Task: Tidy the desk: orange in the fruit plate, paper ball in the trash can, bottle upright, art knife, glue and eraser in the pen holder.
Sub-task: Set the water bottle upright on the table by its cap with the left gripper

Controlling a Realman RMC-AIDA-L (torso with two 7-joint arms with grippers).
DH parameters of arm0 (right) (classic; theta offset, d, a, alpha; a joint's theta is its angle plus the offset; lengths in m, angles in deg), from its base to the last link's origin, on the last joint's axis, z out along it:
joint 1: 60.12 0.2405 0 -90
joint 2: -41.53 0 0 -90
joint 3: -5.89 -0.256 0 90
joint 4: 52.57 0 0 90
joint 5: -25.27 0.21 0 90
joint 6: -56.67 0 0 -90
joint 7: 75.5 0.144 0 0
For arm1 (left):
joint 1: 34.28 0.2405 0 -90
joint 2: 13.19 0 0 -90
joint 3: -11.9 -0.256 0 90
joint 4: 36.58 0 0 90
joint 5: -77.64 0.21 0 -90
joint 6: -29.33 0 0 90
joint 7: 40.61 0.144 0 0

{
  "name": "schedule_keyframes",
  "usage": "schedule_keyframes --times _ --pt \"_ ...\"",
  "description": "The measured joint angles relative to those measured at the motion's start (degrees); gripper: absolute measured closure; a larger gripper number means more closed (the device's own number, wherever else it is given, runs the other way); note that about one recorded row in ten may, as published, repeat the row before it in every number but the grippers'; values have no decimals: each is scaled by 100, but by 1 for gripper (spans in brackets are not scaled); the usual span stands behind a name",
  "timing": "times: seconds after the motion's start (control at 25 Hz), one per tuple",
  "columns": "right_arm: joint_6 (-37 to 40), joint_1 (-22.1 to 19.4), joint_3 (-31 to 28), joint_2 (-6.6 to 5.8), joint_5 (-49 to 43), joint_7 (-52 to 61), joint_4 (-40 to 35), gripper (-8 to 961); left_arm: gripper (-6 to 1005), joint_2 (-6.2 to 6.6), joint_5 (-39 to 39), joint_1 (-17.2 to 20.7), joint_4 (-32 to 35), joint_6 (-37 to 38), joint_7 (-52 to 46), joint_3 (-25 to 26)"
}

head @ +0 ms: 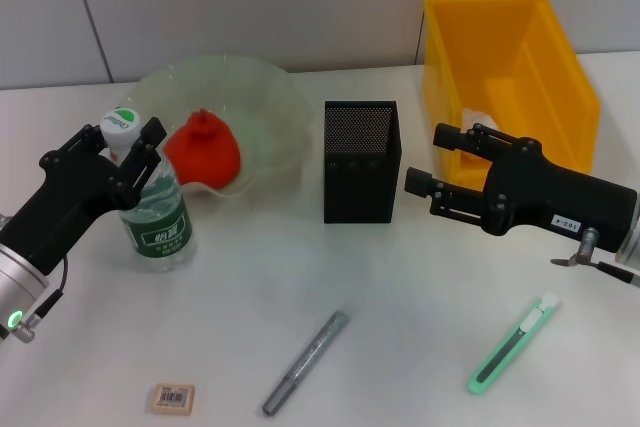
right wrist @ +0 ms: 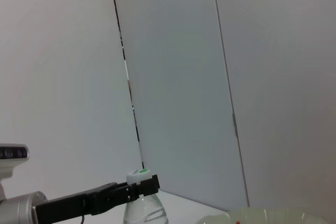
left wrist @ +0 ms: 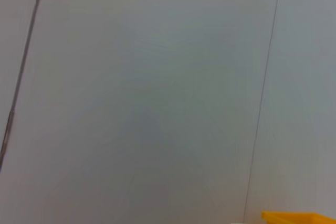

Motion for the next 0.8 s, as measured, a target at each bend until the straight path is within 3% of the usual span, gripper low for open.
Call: schedule_keyframes --times 0.8 --pt "0 -8 4 9 18 17 1 184 479 1 47 19 -62 135 0 -26"
